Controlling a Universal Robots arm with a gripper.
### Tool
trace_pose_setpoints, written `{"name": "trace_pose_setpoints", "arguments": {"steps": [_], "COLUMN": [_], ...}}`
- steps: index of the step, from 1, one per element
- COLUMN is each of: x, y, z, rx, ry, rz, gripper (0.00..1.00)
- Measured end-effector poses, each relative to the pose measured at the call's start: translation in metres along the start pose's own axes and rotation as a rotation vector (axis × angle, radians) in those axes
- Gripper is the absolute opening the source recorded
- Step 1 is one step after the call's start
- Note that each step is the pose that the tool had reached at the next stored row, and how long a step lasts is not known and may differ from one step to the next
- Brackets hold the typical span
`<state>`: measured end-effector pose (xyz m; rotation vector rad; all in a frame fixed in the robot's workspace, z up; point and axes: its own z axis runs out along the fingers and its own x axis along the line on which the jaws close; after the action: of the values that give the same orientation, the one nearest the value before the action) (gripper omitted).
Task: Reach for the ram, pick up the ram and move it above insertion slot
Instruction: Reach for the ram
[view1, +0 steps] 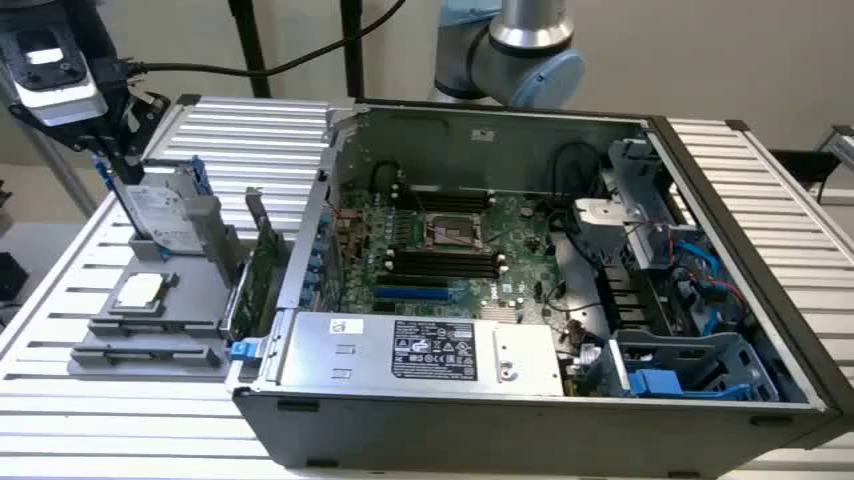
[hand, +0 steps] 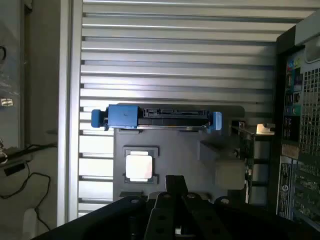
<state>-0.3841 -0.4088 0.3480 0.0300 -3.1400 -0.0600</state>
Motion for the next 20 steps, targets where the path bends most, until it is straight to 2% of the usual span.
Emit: {"name": "trace_pose_setpoints", "arguments": {"steps": [14, 16, 20], "x": [0.0, 0.0, 0.0], "y": [-0.0004, -0.0047, -0.0216], "z": [-0.0001, 0.0, 0.0008], "rx": [0.0003, 0.0007, 0.002], "ry": [0.0002, 0.0001, 0.0002], "rz": [0.0, 0.0, 0.0], "gripper": [0.11, 0.11, 0.11]}}
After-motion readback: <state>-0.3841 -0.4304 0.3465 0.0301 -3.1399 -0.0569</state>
